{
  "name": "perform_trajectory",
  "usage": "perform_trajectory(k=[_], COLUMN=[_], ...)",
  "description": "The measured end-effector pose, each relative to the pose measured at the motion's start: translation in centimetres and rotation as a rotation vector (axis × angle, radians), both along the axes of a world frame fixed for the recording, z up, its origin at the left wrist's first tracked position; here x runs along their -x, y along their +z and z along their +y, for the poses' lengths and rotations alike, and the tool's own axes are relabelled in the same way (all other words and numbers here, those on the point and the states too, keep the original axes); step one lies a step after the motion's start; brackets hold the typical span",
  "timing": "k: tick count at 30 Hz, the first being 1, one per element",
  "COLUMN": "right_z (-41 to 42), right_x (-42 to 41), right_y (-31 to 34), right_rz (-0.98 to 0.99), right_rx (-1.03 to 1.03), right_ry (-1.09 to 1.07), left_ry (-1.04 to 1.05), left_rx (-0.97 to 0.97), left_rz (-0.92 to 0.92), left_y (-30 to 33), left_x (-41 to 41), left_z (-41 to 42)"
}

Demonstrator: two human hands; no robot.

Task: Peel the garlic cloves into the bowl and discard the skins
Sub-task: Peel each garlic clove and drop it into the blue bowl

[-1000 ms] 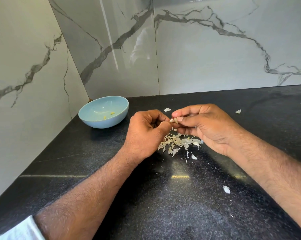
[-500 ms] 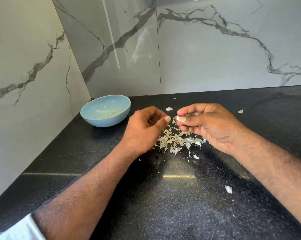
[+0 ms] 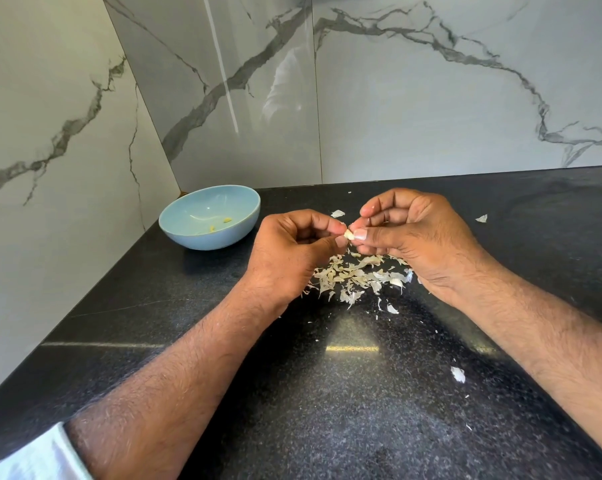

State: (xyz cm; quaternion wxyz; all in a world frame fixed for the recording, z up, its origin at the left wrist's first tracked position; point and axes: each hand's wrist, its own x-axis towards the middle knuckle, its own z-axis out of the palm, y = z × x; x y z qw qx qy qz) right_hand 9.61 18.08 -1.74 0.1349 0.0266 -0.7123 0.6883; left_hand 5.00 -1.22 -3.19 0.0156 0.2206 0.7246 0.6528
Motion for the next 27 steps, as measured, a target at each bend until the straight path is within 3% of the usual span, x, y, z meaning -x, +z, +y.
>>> perform_trajectory(k=[10, 16, 19, 25, 27], right_z=[0.0, 0.6, 0.6, 0.2, 0.0], right_x=[0.0, -0.1, 0.2, 0.2, 0.3], right_y=[-0.2, -0.2, -0.3, -0.7, -1.0], right_rz=[0.059, -0.069, 0.002, -0.05, -0.002], right_rx=[-0.208, -0.446, -0.62, -0.419, -0.419], right_ry=[-0.094, -0.082, -0.221, 0.011, -0.015], left_ry=[-0.034, -0.035, -0.012, 0.003, -0.006], left_rx=[-0.142, -0.143, -0.129, -0.106, -0.1], left_rz=[-0.109, -0.137, -0.114, -0.083, -0.073], left_y=[0.0, -0.1, -0.1, -0.2, -0.2], left_x=[-0.1, 0.3, 0.5, 0.3, 0.2], left_z=[0.2, 0.0, -0.2, 0.0, 0.1])
